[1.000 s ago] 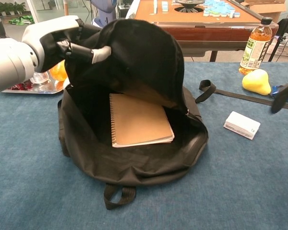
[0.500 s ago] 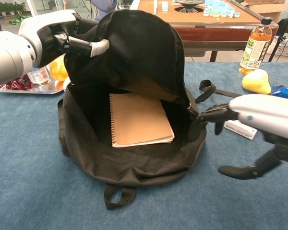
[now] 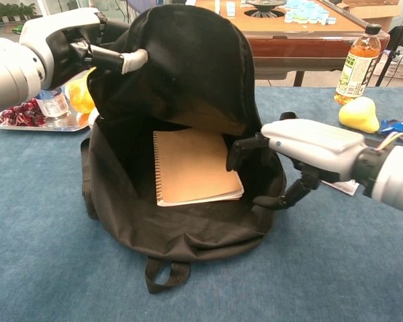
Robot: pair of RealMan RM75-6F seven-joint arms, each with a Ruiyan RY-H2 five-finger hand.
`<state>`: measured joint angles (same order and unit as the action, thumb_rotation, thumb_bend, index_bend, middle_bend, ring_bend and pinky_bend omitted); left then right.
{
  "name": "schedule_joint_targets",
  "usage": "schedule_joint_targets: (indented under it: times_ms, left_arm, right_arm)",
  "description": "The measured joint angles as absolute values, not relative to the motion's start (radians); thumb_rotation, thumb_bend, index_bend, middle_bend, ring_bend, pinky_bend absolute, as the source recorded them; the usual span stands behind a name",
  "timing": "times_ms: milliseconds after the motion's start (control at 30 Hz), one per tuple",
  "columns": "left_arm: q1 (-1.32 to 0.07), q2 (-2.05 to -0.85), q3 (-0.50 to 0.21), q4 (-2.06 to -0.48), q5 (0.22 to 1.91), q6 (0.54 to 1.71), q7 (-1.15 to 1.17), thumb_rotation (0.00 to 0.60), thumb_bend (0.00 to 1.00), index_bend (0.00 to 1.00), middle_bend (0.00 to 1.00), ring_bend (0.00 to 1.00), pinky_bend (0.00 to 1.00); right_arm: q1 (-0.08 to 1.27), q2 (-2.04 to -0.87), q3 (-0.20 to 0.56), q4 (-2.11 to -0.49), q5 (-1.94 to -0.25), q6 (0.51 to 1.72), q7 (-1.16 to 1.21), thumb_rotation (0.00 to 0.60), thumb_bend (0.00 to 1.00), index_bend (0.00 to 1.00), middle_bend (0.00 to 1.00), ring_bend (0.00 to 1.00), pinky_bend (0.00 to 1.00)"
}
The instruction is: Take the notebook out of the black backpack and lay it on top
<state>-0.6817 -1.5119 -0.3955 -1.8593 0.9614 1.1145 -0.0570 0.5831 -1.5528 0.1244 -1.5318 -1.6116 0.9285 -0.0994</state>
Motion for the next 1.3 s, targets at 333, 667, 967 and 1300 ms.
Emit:
schedule_joint_targets:
  times_ms: [333, 667, 967, 1300]
  left_arm:
    - [-0.683, -1.516, -0.396, -1.850, 0.944, 1.123, -0.055, 0.600, 0.62, 0.62, 0.12, 0.08, 0.02]
    - [-0.682, -1.521, -0.400, -1.845, 0.939, 1.139, -0.053, 0.600, 0.62, 0.61, 0.12, 0.08, 0.02]
    - [-0.678, -1.520, -0.400, -1.843, 0.936, 1.143, -0.058, 0.600, 0.62, 0.61, 0.12, 0.08, 0.02]
    - [-0.671, -1.516, -0.398, -1.842, 0.938, 1.142, -0.068, 0.600, 0.62, 0.61, 0.12, 0.08, 0.02]
  right_arm:
    - [0.653, -1.652, 0.138, -1.417, -1.563, 0.894, -0.186, 0.600, 0.17, 0.35, 0.32, 0.23, 0.36]
    - [0.709, -1.733, 0.140, -1.300, -1.535, 0.879, -0.221, 0.600, 0.15, 0.35, 0.32, 0.23, 0.36]
    - [0.754, -1.802, 0.145, -1.192, -1.512, 0.873, -0.239, 0.600, 0.15, 0.35, 0.32, 0.23, 0.36]
    - [0.791, -1.857, 0.150, -1.097, -1.477, 0.858, -0.251, 0.600, 0.15, 0.35, 0.32, 0.23, 0.36]
